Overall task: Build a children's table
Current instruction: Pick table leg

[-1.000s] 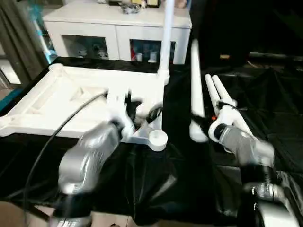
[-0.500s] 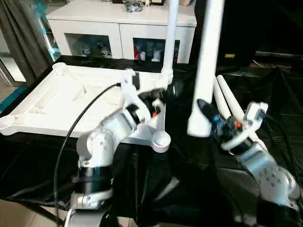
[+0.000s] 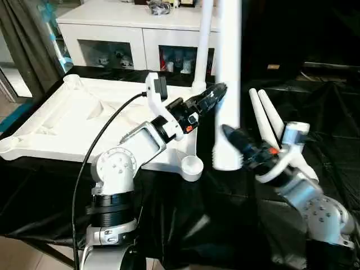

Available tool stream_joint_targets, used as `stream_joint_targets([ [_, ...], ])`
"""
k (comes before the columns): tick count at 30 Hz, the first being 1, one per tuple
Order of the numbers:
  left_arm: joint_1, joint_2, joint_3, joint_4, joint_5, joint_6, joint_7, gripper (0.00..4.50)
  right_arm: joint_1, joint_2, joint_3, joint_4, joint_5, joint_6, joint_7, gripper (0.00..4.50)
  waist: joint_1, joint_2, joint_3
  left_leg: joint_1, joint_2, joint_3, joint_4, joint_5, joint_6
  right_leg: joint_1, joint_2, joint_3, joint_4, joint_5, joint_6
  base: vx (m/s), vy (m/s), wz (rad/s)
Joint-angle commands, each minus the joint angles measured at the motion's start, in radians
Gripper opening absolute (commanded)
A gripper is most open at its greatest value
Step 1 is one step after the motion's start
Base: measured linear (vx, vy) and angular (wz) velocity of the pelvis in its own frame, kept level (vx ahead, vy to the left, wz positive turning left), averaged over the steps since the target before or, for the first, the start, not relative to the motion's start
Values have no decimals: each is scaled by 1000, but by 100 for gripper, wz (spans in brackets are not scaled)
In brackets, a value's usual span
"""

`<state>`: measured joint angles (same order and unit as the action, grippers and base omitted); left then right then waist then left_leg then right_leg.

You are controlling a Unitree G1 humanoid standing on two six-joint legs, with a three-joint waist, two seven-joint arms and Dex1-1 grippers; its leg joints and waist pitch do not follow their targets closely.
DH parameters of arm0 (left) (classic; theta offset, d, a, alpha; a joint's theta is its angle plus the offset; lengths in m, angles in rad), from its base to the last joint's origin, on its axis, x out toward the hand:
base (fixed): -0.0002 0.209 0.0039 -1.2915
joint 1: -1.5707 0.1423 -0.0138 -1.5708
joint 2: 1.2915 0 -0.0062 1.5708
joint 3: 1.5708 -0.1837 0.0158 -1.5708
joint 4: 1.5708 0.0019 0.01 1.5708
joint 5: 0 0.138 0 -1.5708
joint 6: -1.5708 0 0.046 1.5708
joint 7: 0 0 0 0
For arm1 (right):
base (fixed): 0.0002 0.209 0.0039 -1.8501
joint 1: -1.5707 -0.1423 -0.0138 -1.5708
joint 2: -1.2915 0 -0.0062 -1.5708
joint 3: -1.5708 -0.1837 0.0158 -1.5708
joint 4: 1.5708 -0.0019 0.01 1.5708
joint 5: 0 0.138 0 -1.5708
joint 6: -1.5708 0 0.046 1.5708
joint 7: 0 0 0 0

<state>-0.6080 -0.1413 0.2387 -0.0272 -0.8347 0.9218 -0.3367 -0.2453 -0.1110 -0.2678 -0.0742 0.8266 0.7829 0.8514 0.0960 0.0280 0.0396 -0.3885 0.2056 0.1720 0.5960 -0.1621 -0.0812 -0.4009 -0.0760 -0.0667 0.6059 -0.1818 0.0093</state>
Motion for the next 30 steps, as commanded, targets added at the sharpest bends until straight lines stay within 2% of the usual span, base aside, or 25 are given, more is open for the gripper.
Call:
stream_joint_targets([
  [1,-10,-22,1,-22,-23,14,-1,450,-11,-8,11,2,-11,-11,6,191,5,-12,-58,10,12,-6,-73,-218,21,44,-52,32,-94,-331,-111,0,0,0],
  [4,-10,-19,1,-26,-40,21,-1,450,-14,-7,22,8,-25,-18,-6,191,5,-10,-59,10,14,-6,-75,-210,19,46,-51,31,-90,-289,-125,0,0,0],
  [8,-10,-6,-14,-19,-31,14,12,450,-5,-29,80,-9,-56,-38,8,191,7,-9,-61,10,14,-5,-74,-189,21,50,-51,33,-86,-231,-137,0,0,0],
  [10,-14,2,-20,-4,-5,-4,30,450,-11,-34,116,-10,-102,-65,-11,191,8,-7,-60,10,14,-4,-73,-190,21,50,-52,33,-87,-228,-138,0,0,0],
  [12,-21,14,-32,22,57,-40,76,413,-28,-44,171,10,-203,-123,-55,191,7,-5,-60,11,15,-6,-76,-199,7,50,-52,33,-88,-242,-119,0,0,0],
  [14,-32,11,-18,46,82,-59,132,413,-41,-51,220,35,-295,-190,-89,191,3,-6,-58,11,13,-5,-76,-206,-1,50,-50,33,-90,-251,-108,0,0,0],
  [15,-38,9,-9,56,95,-71,160,407,-49,-48,237,48,-329,-212,-112,191,6,0,-59,13,14,-7,-76,-212,-5,50,-52,33,-89,-258,-108,0,0,0],
  [17,-49,3,5,68,119,-90,218,377,-63,-37,270,69,-387,-247,-161,191,1,-2,-57,14,13,-7,-77,-237,-12,47,-51,32,-93,-278,-107,0,0,0],
  [20,-55,-13,20,67,127,-102,266,369,-77,-20,304,94,-440,-271,-225,191,-4,-1,-58,13,14,-8,-78,-237,-6,48,-49,33,-89,-249,-120,0,0,0],
  [22,-51,-17,9,60,150,-109,294,334,-83,-1,328,110,-478,-300,-266,191,-5,-1,-60,13,14,-8,-76,-229,-5,48,-49,33,-86,-226,-129,0,0,0],
  [24,-44,-28,-3,73,197,-138,338,327,-95,26,363,131,-532,-341,-309,191,-5,-2,-61,12,16,-9,-78,-226,-2,49,-50,33,-83,-203,-136,0,0,0],
  [27,-42,-36,2,82,207,-152,363,293,-101,39,376,138,-544,-353,-319,191,-6,0,-62,13,15,-8,-77,-215,5,51,-49,34,-81,-170,-143,0,0,0],
  [29,-45,-50,27,101,207,-183,400,285,-115,56,392,142,-562,-375,-333,191,-6,0,-62,13,16,-8,-76,-215,8,50,-48,34,-79,-154,-151,0,0,0],
  [30,-46,-51,30,104,204,-185,404,281,-118,58,395,144,-567,-380,-336,191,-7,-5,-62,13,15,-7,-76,-214,10,52,-48,34,-79,-149,-152,0,0,0],
])
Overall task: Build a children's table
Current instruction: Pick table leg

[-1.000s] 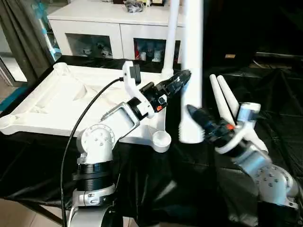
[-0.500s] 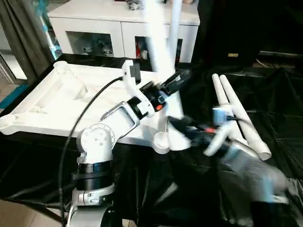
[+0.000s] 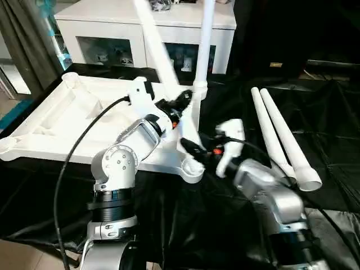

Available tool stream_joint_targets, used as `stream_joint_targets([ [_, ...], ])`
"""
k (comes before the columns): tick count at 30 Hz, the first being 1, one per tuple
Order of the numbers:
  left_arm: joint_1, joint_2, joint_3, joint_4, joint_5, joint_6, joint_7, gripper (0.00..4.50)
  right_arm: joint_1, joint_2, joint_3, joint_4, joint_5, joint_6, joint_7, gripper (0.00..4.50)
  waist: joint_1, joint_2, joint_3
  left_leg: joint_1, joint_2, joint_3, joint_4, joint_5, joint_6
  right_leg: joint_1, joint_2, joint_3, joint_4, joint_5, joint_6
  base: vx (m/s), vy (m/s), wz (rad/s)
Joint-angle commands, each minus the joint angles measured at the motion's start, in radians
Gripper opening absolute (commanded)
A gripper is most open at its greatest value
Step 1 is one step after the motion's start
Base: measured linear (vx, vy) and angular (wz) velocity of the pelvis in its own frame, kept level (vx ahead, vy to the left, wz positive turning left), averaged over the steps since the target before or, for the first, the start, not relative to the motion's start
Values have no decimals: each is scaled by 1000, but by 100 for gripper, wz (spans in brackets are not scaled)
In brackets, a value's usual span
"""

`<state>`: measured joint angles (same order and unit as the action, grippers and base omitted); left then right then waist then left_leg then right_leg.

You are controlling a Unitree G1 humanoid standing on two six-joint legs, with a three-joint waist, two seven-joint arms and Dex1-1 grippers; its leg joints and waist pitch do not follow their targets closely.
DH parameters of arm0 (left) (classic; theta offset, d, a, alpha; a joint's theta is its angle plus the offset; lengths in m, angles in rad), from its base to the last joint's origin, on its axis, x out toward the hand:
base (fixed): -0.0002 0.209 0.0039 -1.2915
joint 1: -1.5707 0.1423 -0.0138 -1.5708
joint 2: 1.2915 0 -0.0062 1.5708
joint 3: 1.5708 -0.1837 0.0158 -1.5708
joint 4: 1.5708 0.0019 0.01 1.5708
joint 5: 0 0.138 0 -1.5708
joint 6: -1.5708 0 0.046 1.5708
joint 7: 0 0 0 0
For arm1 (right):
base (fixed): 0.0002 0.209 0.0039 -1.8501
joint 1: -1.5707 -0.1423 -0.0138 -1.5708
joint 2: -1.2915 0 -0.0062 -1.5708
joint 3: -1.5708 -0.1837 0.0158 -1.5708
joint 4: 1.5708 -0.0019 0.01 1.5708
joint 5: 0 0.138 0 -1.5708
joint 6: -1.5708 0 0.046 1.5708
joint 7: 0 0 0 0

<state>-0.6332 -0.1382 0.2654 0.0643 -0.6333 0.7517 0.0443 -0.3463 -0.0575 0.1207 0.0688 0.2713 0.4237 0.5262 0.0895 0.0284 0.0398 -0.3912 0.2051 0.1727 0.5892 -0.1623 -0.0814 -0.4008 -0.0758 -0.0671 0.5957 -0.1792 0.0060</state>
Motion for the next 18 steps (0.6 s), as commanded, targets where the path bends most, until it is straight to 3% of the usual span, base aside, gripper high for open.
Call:
stream_joint_targets([
  [1,-21,-54,4,12,2,-15,23,269,-17,5,7,1,-12,-21,-11,191,1,-3,-62,16,16,-8,-70,-214,10,51,-49,35,-67,-152,-151,0,0,0],
  [10,-23,-32,-16,20,0,-31,-25,208,-48,13,12,41,-22,-65,-6,191,1,-7,-59,15,14,-6,-70,-223,13,50,-51,36,-72,-197,-136,0,0,0],
  [14,-8,32,-58,-24,-83,-8,-229,191,-41,-3,0,30,47,-50,91,191,3,-6,-61,17,16,-6,-69,-205,22,49,-52,37,-68,-168,-145,0,0,0],
  [18,9,113,-89,-64,-178,67,-450,188,-20,-35,-11,22,133,-18,222,190,4,-6,-64,18,16,-4,-66,-178,42,51,-50,37,-55,-107,-185,0,0,0],
])
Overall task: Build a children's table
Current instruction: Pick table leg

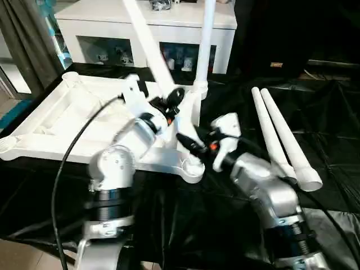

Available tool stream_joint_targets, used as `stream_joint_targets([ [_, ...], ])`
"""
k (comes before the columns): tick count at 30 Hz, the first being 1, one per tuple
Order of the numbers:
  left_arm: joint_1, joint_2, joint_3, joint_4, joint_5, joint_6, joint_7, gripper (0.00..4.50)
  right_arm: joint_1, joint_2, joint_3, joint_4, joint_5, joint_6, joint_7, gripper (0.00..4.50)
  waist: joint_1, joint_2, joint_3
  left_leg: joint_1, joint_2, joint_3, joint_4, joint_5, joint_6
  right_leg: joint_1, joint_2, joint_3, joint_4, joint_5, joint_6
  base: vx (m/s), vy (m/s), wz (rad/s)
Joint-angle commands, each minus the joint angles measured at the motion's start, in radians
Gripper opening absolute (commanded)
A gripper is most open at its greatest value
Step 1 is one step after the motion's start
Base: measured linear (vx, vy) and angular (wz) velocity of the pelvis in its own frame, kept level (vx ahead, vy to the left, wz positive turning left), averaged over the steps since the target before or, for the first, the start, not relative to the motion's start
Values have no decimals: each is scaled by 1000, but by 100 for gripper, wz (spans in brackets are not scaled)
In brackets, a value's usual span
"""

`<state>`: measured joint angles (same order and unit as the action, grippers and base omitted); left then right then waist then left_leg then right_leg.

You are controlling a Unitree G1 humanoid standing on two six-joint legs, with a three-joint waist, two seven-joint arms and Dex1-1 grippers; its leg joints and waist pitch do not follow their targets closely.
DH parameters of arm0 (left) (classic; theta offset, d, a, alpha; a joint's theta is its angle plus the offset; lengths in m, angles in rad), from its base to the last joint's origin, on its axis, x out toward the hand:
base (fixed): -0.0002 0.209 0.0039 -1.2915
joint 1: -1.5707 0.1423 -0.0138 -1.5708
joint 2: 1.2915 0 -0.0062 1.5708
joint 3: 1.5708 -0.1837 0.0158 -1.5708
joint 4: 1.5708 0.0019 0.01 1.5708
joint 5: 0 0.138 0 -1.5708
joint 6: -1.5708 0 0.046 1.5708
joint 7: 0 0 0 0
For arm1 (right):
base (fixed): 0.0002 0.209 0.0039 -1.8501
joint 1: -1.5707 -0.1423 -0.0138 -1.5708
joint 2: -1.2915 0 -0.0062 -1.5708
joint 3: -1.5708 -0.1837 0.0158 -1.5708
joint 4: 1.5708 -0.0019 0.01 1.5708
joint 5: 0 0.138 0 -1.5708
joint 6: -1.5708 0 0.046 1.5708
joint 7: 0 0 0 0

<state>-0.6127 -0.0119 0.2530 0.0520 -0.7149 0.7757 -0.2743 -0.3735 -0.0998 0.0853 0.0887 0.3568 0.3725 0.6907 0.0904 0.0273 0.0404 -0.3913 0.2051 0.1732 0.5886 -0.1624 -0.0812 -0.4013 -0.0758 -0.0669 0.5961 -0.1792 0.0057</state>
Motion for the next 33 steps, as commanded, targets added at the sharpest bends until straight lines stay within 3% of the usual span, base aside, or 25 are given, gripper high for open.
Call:
stream_joint_targets([
  [1,-9,33,-105,-66,-110,64,-215,188,20,-17,26,-7,73,45,118,190,3,-3,-64,18,17,-5,-66,-174,46,53,-49,36,-56,-101,-190,0,0,0],
  [8,-29,85,-112,-50,-154,103,-362,188,36,-59,15,-13,122,70,221,188,4,-2,-59,21,17,-3,-70,-224,26,53,-53,37,-63,-183,-190,0,0,0],
  [10,-29,99,-109,-57,-190,130,-421,244,46,-70,7,-23,158,85,257,188,6,3,-60,22,16,-4,-69,-229,23,52,-54,37,-64,-199,-187,0,0,0],
  [14,-30,99,-77,-72,-277,154,-496,273,71,-92,-4,-47,225,127,328,188,9,0,-61,19,17,-4,-68,-215,33,53,-52,35,-59,-170,-211,0,0,0],
  [17,-31,104,-68,-72,-300,164,-534,299,83,-106,3,-52,225,137,353,188,9,0,-60,20,16,-3,-68,-232,32,52,-52,35,-62,-189,-209,0,0,0],
  [18,-29,113,-75,-74,-297,171,-549,270,87,-114,12,-51,216,135,359,188,9,0,-58,20,16,-4,-70,-238,25,52,-53,36,-65,-219,-199,0,0,0],
  [21,-25,123,-97,-73,-266,163,-553,262,87,-121,19,-49,201,124,355,188,7,0,-58,23,17,-5,-71,-253,20,50,-52,36,-70,-258,-178,0,0,0],
  [23,-18,131,-118,-72,-251,159,-557,233,85,-127,22,-54,207,127,357,187,7,-2,-58,23,18,-5,-73,-249,15,50,-53,36,-70,-268,-171,0,0,0],
  [33,18,152,-152,-94,-211,118,-565,211,74,-145,29,-51,203,129,350,186,8,-9,-59,20,19,-4,-70,-213,23,50,-54,38,-65,-238,-173,0,0,0],
])
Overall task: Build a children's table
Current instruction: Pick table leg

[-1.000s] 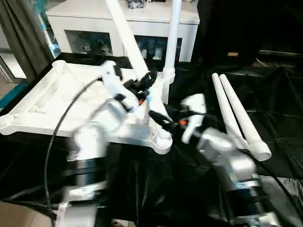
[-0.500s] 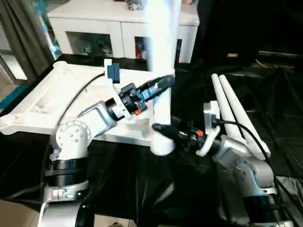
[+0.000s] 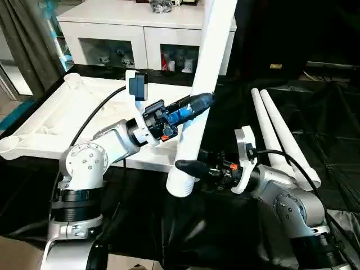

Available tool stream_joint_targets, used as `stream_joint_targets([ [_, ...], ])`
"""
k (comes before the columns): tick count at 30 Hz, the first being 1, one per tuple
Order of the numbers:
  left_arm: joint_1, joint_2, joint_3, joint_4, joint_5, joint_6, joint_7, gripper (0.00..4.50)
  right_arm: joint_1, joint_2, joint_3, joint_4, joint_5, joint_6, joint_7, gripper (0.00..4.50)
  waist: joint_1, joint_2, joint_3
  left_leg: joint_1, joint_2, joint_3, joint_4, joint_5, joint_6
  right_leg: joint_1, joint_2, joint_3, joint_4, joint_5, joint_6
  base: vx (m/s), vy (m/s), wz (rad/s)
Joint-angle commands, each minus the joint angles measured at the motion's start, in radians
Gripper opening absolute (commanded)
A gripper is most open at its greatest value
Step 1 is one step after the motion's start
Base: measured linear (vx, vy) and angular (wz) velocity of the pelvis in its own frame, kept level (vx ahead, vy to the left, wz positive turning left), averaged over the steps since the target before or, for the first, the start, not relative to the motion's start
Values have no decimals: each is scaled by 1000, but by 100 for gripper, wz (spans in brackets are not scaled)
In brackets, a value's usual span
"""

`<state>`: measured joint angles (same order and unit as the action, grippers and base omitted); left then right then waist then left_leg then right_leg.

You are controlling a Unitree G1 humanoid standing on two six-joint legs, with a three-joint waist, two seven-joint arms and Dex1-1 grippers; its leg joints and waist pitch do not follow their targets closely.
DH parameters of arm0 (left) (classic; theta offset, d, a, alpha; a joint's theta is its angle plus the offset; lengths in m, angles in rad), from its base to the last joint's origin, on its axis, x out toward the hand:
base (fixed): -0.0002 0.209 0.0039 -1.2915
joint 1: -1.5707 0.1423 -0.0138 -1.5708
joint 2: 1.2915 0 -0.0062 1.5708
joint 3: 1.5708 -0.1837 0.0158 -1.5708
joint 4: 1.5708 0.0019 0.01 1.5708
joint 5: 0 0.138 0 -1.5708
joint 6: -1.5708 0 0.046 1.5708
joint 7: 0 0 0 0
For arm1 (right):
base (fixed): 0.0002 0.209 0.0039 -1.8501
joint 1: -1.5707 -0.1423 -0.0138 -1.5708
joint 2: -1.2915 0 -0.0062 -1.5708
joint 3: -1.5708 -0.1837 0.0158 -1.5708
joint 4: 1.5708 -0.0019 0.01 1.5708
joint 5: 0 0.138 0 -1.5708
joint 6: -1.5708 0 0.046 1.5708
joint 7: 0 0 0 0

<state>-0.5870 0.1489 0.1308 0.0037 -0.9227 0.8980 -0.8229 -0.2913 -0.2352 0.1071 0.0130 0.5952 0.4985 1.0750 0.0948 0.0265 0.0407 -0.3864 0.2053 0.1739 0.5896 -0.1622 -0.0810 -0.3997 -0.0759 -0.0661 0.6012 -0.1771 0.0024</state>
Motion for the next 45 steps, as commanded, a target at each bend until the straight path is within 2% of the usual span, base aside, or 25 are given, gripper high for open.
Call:
stream_joint_targets([
  [1,-7,-12,-26,-44,1,-13,-7,211,-11,-9,6,28,-45,-7,-43,186,3,-10,-60,15,18,-4,-71,-212,23,49,-54,37,-71,-239,-169,0,0,0],
  [4,-9,-19,-19,-45,20,-41,26,208,-26,1,-1,44,-72,-28,-81,186,4,-10,-59,14,18,-4,-71,-214,21,48,-55,37,-71,-247,-168,0,0,0],
  [5,-9,-21,-17,-47,35,-59,45,207,-37,9,-8,54,-74,-19,-101,221,2,-10,-59,15,18,-5,-71,-220,18,47,-55,36,-72,-257,-167,0,0,0],
  [7,-11,-26,-21,-54,75,-96,86,207,-47,19,-12,48,-76,-23,-123,256,1,-10,-58,16,20,-5,-72,-225,16,47,-55,37,-72,-259,-164,0,0,0],
  [8,-11,-26,-21,-54,76,-97,87,207,-47,19,-12,48,-76,-23,-123,259,0,-11,-58,15,19,-5,-72,-222,14,48,-54,37,-73,-257,-157,0,0,0],
  [9,-12,-36,-24,-61,114,-134,124,207,-52,31,-8,41,-98,-56,-150,259,1,-12,-58,15,21,-5,-73,-217,11,47,-55,38,-73,-257,-152,0,0,0],
  [10,-15,-51,-23,-66,155,-173,174,204,-61,53,-4,40,-135,-95,-206,279,-1,-14,-59,14,20,-4,-71,-211,7,47,-55,38,-73,-254,-146,0,0,0],
  [12,-25,-77,-12,-63,211,-230,256,201,-79,88,-6,53,-166,-104,-288,297,-3,-14,-58,14,20,-5,-73,-211,2,46,-55,38,-73,-257,-144,0,0,0],
  [13,-25,-77,-12,-63,211,-230,256,199,-79,88,-6,53,-166,-104,-288,299,-4,-14,-59,14,19,-6,-72,-209,-1,46,-55,37,-71,-257,-145,0,0,0],
  [16,-35,-104,-4,-55,270,-283,359,189,-114,133,-13,101,-211,-94,-418,299,-6,-13,-61,15,18,-5,-72,-206,-2,45,-53,39,-69,-239,-143,0,0,0],
  [17,-35,-114,-9,-56,313,-313,413,189,-131,155,-11,128,-233,-88,-475,299,-7,-18,-60,14,18,-5,-72,-200,-2,46,-53,38,-70,-230,-143,0,0,0],
  [19,-32,-124,-10,-64,336,-322,455,185,-137,166,-4,144,-243,-82,-494,283,-7,-15,-61,16,19,-5,-72,-200,-4,46,-53,39,-68,-224,-141,0,0,0],
  [24,-28,-128,-27,-71,383,-338,496,182,-146,179,10,163,-271,-86,-512,229,-4,-19,-63,14,18,-3,-68,-167,5,47,-52,40,-61,-148,-152,0,0,0],
  [28,-27,-112,-50,-59,424,-342,518,182,-157,174,28,167,-273,-91,-491,209,-4,-19,-63,14,19,-3,-68,-162,9,50,-52,40,-57,-118,-160,0,0,0],
  [29,-25,-101,-61,-60,414,-318,502,238,-160,170,32,166,-262,-92,-470,201,-4,-19,-62,14,18,-3,-68,-166,9,50,-52,40,-57,-120,-164,0,0,0],
  [30,-24,-95,-67,-61,407,-311,485,252,-161,166,35,162,-255,-93,-452,201,-3,-18,-62,15,18,-3,-67,-171,7,50,-53,40,-58,-127,-165,0,0,0],
  [32,-18,-85,-76,-64,396,-295,461,250,-158,157,41,149,-241,-89,-418,198,-3,-20,-61,15,18,-3,-67,-178,9,50,-52,40,-58,-134,-165,0,0,0],
  [35,-16,-61,-79,-51,360,-266,388,294,-142,114,50,90,-179,-61,-295,197,-1,-22,-60,17,18,-2,-66,-183,15,52,-51,40,-58,-143,-167,0,0,0],
  [37,-17,-54,-77,-45,346,-261,362,293,-137,99,50,75,-159,-50,-262,197,-1,-22,-60,15,19,-2,-67,-181,18,51,-52,40,-58,-140,-172,0,0,0],
  [38,-12,-41,-60,-51,240,-220,236,293,-124,65,40,38,-92,-11,-174,197,0,-25,-59,17,17,0,-65,-180,20,52,-52,40,-57,-141,-179,0,0,0],
  [41,12,0,-65,-81,105,-162,32,322,-116,31,20,14,-19,34,-80,196,4,-24,-61,17,15,0,-63,-167,35,52,-51,39,-53,-131,-203,0,0,0],
  [42,13,8,-63,-80,79,-141,0,329,-117,22,18,13,-12,42,-66,196,4,-19,-61,16,17,0,-64,-172,36,51,-50,39,-51,-127,-211,0,0,0],
  [44,8,8,-50,-69,50,-124,-30,330,-115,2,21,4,0,56,-36,196,1,-21,-59,16,17,0,-64,-181,34,51,-50,38,-53,-131,-216,0,0,0],
  [45,-12,0,-12,-45,-20,-85,-67,330,-106,-33,27,-21,27,82,18,196,1,-16,-57,18,16,0,-64,-197,29,51,-50,39,-55,-150,-216,0,0,0],
])
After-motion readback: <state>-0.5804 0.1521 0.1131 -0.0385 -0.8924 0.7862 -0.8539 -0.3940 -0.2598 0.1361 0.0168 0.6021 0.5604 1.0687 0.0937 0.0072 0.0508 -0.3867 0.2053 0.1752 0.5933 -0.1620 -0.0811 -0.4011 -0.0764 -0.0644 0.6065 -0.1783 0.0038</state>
